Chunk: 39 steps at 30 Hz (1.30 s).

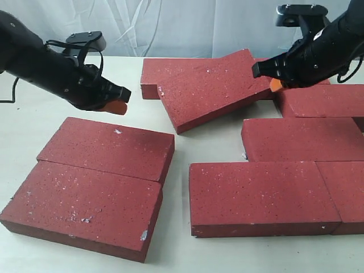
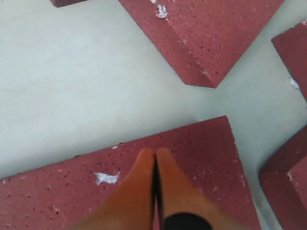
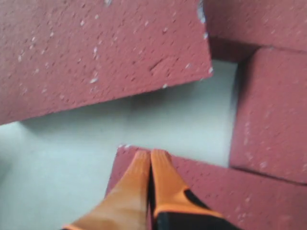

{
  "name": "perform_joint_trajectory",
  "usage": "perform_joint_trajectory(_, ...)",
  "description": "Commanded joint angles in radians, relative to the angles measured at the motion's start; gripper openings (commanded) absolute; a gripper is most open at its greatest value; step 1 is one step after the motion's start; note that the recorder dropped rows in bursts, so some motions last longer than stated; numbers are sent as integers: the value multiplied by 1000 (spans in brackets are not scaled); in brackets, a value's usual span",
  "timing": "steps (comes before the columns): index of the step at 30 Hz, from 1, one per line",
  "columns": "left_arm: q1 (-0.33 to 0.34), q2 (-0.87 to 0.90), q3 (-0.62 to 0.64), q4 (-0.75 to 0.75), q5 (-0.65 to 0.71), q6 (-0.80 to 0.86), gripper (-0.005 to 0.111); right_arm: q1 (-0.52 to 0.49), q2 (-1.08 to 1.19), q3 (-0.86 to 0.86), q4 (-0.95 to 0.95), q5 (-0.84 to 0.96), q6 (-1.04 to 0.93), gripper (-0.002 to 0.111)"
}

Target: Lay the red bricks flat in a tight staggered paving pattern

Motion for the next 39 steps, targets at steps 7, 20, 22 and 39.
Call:
perform_joint_trajectory(7, -5, 96, -99, -68, -45, -63, 0, -114, 198, -200, -122, -67, 154, -1)
perform_joint_trajectory(20, -57, 349, -383, 111, -18, -258, 0, -114, 416, -424, -162, -108, 154, -1)
perform_joint_trajectory(22, -82, 378, -423, 191, -23, -311, 0, -114, 437, -424, -164, -132, 152, -1)
perform_joint_trajectory(39, -165, 423, -502, 398, -103, -608, 0, -63, 488, -424, -63, -85, -23, -1)
